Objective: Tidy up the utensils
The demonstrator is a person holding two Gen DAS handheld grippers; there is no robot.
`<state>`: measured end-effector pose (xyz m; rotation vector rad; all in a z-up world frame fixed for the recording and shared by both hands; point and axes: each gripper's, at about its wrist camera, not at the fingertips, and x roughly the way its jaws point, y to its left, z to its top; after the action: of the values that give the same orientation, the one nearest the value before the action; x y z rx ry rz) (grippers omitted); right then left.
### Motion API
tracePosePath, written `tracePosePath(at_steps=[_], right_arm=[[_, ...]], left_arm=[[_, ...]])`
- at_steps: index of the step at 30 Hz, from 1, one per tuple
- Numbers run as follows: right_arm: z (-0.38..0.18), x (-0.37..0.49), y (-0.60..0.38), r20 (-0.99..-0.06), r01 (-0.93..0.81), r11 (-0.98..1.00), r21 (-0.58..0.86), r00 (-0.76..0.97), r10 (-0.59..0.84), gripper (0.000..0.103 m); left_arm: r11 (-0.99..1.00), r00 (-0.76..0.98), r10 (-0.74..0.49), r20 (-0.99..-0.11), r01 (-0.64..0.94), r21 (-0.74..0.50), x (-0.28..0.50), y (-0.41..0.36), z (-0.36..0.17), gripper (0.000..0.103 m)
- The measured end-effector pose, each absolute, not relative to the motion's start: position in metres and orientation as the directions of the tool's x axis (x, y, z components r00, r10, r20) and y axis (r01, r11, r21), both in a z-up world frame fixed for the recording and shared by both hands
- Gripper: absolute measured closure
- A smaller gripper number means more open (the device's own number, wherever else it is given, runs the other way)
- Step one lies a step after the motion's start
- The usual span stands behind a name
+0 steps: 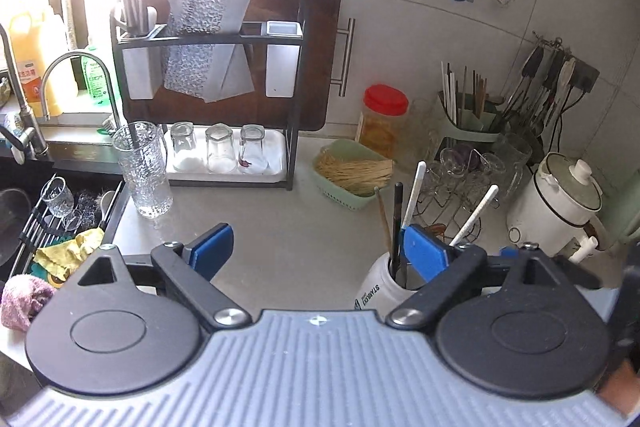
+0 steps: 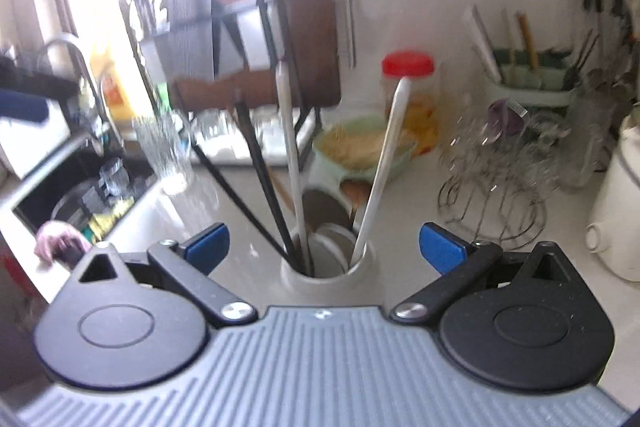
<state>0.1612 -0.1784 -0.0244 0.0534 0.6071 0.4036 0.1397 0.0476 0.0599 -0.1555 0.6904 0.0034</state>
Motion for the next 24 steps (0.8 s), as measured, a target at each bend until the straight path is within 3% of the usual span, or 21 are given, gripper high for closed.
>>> tracePosePath(at_steps=[11, 24], right_arm=[[0.02, 0.101, -0.189, -0.503, -0.255, 0.944, 0.208, 0.8, 0.327, 0.0], [0.021, 0.046, -0.194, -0.509, -0.191, 0.961, 0.202, 0.817, 0.27, 0.0]], left_arm=[[0.987, 0.764, -0.078, -0.64, -0.031, -0.157, 0.101, 0.051, 0.052, 0.008], [0.99, 0.736, -0.071, -0.673, -0.031, -0.139, 0.061, 0.046, 0.031, 0.008]])
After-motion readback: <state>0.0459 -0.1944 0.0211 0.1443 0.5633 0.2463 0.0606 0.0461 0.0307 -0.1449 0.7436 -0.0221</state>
